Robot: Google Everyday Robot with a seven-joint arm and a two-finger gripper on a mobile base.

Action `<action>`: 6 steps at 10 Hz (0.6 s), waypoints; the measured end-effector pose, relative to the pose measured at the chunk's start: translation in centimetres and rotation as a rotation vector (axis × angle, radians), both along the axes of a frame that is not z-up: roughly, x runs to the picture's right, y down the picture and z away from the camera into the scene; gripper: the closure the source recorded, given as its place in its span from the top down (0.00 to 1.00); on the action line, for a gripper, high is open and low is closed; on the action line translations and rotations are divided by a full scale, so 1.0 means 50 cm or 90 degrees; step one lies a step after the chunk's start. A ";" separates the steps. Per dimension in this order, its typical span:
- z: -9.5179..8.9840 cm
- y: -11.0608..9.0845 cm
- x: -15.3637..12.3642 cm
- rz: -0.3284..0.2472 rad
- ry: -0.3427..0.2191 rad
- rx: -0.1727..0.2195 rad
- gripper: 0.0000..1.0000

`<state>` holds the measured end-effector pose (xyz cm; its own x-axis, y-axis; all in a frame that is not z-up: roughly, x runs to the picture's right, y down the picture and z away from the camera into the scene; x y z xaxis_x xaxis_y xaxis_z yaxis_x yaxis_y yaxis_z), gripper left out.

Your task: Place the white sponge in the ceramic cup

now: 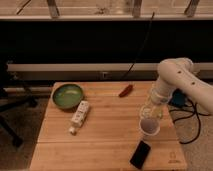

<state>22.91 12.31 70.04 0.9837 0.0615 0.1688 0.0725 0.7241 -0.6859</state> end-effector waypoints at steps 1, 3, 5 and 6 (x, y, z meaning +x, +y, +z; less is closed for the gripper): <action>-0.005 0.014 0.000 0.000 -0.002 -0.008 0.00; -0.012 0.037 -0.001 -0.002 -0.006 -0.020 0.00; -0.018 0.055 -0.002 -0.002 -0.009 -0.028 0.00; -0.020 0.064 -0.001 -0.002 -0.010 -0.032 0.00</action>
